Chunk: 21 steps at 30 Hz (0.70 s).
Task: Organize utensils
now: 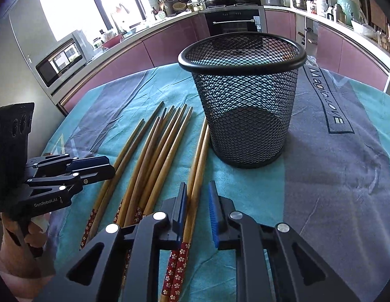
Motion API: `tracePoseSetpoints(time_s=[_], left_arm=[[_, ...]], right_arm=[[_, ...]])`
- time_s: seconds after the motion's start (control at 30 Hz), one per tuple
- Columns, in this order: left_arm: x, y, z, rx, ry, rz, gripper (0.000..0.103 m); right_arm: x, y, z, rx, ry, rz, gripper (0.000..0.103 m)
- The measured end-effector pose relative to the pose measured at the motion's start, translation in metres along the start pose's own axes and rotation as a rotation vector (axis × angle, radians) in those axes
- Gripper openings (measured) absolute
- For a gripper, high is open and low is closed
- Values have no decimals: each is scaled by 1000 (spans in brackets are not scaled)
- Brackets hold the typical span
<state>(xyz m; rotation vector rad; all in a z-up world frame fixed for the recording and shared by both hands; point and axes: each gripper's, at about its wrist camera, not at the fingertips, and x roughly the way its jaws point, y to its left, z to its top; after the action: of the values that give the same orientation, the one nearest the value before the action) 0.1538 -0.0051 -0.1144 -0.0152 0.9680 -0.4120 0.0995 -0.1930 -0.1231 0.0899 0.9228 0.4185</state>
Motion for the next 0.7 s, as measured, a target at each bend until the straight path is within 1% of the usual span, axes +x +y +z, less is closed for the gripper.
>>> tracePoseSetpoints(time_s=[0.07,0.13,0.27,0.4,0.47,0.5,0.53,0.63,0.67,0.7], left_arm=[[1,0,1,0,-4,1,33],[2,-3,1,6,-6,8,38],[6,-5,2,17,-2,13,38],[10,-4,6,11,0,10,35],[12,-5,10,9,3,3,27],[14,-6,11,8,7,-7,21],[16,-8,11,7,10,-11,18],[17,-14,12,12,6,8,19],[16,-12,11,1,6,-10,19],[15,-9,11,-18,4,-42,24]], right_arm=[[0,-2,0,9,0,5,13],[0,-4,0,8,3,2,13],[4,-4,0,-7,14,-15,12],[8,1,4,-41,15,-44,12],[11,4,8,-56,16,-53,12],[13,4,10,-58,15,-53,11],[15,3,11,-55,14,-50,8],[16,-1,14,-38,15,-27,7],[15,-2,13,-34,15,-20,7],[15,-3,13,-30,15,-14,7]])
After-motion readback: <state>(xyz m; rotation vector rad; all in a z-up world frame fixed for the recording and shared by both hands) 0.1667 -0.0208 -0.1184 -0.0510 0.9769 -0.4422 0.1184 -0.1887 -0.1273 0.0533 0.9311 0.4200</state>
